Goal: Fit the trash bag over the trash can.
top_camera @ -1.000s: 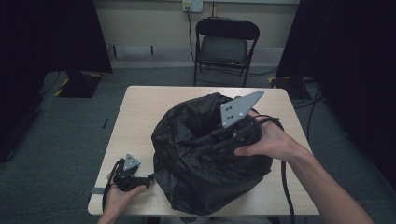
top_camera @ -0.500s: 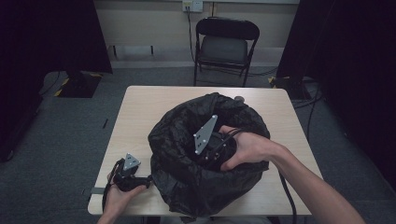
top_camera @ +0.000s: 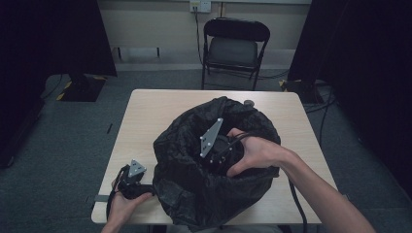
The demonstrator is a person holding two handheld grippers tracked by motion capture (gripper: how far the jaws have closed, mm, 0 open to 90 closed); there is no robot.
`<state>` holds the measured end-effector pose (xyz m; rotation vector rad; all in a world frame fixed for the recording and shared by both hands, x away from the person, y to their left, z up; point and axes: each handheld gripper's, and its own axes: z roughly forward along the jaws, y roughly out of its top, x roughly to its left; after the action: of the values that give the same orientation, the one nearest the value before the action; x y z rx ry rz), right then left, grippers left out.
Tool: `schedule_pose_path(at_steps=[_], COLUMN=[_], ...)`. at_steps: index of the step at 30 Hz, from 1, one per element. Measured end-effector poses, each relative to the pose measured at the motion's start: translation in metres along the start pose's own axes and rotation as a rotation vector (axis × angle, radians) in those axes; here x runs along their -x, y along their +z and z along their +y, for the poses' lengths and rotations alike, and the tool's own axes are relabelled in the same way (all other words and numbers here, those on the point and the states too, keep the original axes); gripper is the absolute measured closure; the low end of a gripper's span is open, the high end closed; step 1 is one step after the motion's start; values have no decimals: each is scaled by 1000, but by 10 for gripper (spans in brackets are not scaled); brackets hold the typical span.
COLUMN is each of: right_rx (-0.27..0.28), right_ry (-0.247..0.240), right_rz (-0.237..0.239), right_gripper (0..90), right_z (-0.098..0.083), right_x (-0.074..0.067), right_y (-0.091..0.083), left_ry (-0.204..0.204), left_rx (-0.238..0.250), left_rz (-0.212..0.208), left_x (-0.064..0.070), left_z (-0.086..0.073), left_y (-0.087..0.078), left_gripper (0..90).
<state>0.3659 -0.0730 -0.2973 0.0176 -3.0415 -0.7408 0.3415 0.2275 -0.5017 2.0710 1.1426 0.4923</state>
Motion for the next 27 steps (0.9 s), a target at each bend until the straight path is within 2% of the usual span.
schedule_pose_path(at_steps=[3,7,11,13,14,15,16,19,20,22,23,25,27], right_rx=[90,162,215,257,282,309,309,373,382,364,364,325,313], right_ry=[24,29,-3,-9,-5,19,19,57,65,95,95,130,152], right_rz=[-14,-21,-27,-48,-76,-108,-108,-177,-195,-229,-229,-260,-257], right_gripper=[382,350,450,538,540,562,562,611,624,607,607,592,574], right_z=[2,2,1,1,1,2,2,1,0,-4,-4,-7,-9], right_x=[5,7,9,12,14,18,18,31,35,48,48,58,65], right_y=[-12,-27,-38,-44,-47,-49,-49,-54,-55,-51,-51,-45,-40], left_ry=[-1,0,1,1,-1,-1,-1,1,1,1,1,1,0], left_rx=[0,0,0,0,0,0,0,0,0,0,0,0,0], left_rz=[-1,0,0,1,-1,-1,-1,0,0,1,1,1,0], left_x=[0,0,0,0,0,0,0,0,0,0,0,0,0], left_z=[0,0,0,0,0,0,0,0,0,0,0,0,0], left_y=[0,0,0,0,0,0,0,0,0,0,0,0,0], left_gripper=[147,147,147,147,147,147,147,147,147,147,147,147,147])
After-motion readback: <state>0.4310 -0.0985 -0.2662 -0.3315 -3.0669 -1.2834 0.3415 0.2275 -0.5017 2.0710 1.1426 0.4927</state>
